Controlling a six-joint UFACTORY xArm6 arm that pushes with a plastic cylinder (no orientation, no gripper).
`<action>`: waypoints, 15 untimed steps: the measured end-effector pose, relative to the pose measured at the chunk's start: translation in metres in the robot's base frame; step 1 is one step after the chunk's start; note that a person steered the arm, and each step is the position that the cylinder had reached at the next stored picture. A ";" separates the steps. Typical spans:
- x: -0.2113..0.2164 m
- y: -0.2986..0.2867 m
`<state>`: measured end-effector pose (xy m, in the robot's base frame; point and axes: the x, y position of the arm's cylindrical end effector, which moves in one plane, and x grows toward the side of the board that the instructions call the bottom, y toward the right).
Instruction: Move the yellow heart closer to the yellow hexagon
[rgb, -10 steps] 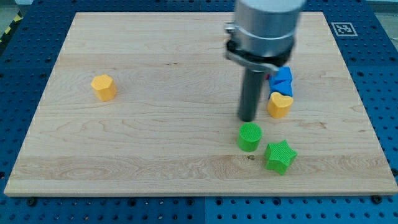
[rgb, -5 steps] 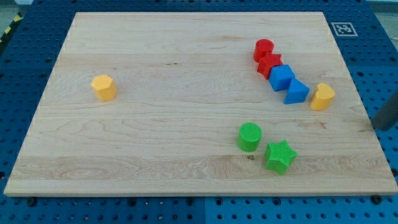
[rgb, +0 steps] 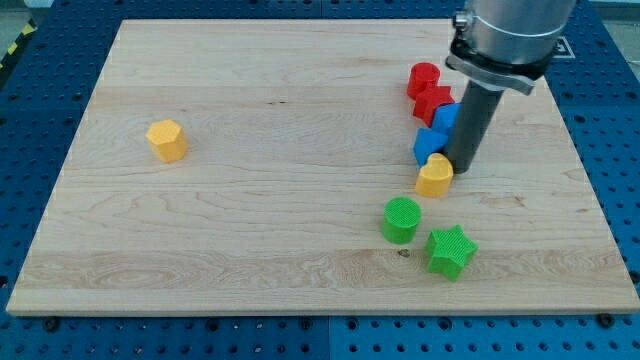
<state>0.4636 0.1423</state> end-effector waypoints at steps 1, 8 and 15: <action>0.000 0.007; 0.005 -0.089; -0.051 -0.146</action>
<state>0.4130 -0.0040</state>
